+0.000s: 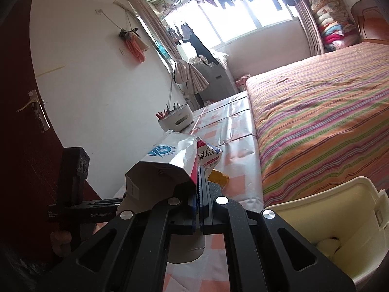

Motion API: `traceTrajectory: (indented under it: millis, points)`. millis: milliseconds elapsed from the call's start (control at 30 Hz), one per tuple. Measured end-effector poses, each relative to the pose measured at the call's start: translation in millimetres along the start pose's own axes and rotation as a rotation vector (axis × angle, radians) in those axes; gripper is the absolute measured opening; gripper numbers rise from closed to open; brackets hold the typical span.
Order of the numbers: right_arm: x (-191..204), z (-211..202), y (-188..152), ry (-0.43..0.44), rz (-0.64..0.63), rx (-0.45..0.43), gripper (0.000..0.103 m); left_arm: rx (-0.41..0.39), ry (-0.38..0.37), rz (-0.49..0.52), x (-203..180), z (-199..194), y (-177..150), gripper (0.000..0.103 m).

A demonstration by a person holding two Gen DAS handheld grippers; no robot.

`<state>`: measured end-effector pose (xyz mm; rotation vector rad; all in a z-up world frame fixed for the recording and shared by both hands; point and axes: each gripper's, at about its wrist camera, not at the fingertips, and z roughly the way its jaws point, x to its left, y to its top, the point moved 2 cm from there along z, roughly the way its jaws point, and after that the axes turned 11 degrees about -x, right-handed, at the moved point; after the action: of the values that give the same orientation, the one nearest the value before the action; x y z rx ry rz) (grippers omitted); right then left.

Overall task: Collect trash
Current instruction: 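Carry the box and bag over the cream bin with both tools, then open both tools to drop the box and bag into the bin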

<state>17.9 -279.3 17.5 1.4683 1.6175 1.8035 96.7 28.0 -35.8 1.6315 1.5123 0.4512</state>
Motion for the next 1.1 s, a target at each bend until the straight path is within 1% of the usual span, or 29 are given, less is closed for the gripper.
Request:
traceTrajectory:
  millis: [233,400,533,767,867,933,1033,1067,1100]
  points:
    - [-23.0,-18.8,-2.6,-0.113,0.003,-0.021,0.001,0.026,-0.034,0.045,-26.2,7.8,-9.1,0.053]
    - [-44.1,-31.7,-7.4,-0.186,0.029,-0.02,0.001,0.034,-0.061,0.073,-45.3,10.7,-14.4,0.053]
    - [-59.7,-39.6,-12.1,-0.248,0.051,-0.014,0.003,0.043,-0.083,0.098,-59.7,12.4,-18.7,0.053]
    - [-76.5,-49.9,-19.1,-0.313,0.087,-0.006,0.004,0.061,-0.126,0.133,-84.2,15.8,-27.2,0.053]
    - [-83.5,-53.8,-22.1,-0.342,0.09,-0.006,0.005,0.06,-0.141,0.143,-92.8,16.1,-27.6,0.053]
    - [-87.2,-54.8,-23.3,-0.366,0.097,-0.005,0.01,0.059,-0.149,0.153,-98.0,16.6,-27.6,0.053]
    - [-93.9,-56.3,-26.8,-0.375,0.137,0.001,0.031,0.064,-0.156,0.164,-102.7,17.5,-30.2,0.053]
    - [-95.7,-57.2,-27.2,-0.375,0.151,-0.003,0.045,0.065,-0.158,0.166,-104.0,18.1,-31.2,0.053]
    - [-97.4,-58.9,-26.7,-0.377,0.163,-0.009,0.052,0.068,-0.158,0.17,-105.6,19.2,-32.7,0.053]
